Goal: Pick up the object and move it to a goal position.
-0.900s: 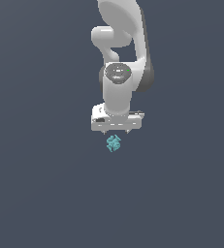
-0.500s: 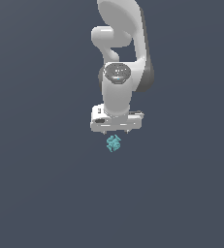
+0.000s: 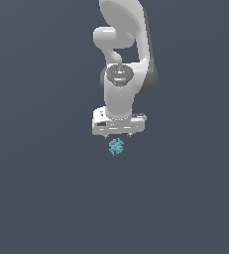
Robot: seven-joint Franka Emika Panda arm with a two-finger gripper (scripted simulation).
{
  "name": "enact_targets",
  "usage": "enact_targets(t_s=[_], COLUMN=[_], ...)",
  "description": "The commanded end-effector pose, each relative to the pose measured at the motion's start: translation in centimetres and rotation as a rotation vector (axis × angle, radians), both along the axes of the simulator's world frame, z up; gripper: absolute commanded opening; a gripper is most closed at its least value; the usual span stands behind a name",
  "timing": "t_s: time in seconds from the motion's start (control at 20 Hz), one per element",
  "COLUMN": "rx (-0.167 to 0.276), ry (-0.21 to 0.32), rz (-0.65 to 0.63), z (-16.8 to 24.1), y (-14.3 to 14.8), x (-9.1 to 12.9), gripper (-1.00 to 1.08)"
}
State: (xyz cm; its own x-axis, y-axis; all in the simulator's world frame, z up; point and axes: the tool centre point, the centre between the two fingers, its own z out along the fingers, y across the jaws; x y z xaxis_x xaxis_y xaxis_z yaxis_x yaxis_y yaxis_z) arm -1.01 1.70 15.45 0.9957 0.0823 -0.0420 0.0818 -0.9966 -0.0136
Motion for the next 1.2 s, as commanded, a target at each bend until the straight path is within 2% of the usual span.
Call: enact_targets(t_s=[0.0, 0.45, 1.15], rx=[0.000, -0.001, 0.001], ry=[-0.001, -0.010, -0.036], rz=[0.012, 0.133, 0.463], z=[-0.2, -1.6, -5.3], y=[0.0, -0.3, -0.6], x=[0.0, -0.3, -1.2], gripper=[1.00, 1.00, 1.00])
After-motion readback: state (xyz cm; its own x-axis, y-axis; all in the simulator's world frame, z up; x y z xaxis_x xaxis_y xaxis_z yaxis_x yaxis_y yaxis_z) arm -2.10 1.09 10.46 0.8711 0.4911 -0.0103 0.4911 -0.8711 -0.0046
